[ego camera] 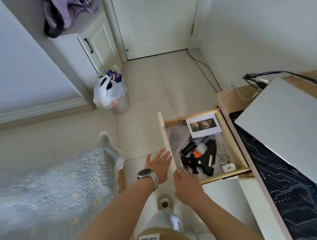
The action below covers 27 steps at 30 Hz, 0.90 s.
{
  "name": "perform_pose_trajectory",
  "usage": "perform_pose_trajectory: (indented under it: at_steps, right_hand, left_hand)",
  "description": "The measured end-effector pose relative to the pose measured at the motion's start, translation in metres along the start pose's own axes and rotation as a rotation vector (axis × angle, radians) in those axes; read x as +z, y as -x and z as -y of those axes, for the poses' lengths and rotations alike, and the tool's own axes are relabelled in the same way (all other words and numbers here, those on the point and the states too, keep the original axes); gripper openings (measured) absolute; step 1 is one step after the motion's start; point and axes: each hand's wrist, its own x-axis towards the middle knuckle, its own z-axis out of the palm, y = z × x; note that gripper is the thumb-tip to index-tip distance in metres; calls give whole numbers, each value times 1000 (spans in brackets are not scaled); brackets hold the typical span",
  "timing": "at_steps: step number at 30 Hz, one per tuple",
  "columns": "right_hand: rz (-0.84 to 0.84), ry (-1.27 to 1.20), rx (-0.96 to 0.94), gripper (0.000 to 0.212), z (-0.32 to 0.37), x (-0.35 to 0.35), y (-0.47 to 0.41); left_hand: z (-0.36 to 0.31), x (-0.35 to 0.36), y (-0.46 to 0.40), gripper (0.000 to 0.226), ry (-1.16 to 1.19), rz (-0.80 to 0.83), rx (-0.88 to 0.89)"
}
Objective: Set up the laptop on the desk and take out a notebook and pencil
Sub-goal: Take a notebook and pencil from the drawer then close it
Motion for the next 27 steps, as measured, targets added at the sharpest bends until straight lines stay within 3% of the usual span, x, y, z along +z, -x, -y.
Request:
perform_pose_trajectory:
  at_steps: [12,21,27]
  right_hand:
    - [73,95,90,51,-4,-6,-3]
    - [81,30,185,50,-52,-14,4]
    - [90,122,194,49,-78,-19,8]
  left_hand:
    - [-11,-9,-19,72,-14,36,44]
    - [-49,-26,-50,74,-21,49,104]
    - [-70,-35,-69,76,-53,66,122]
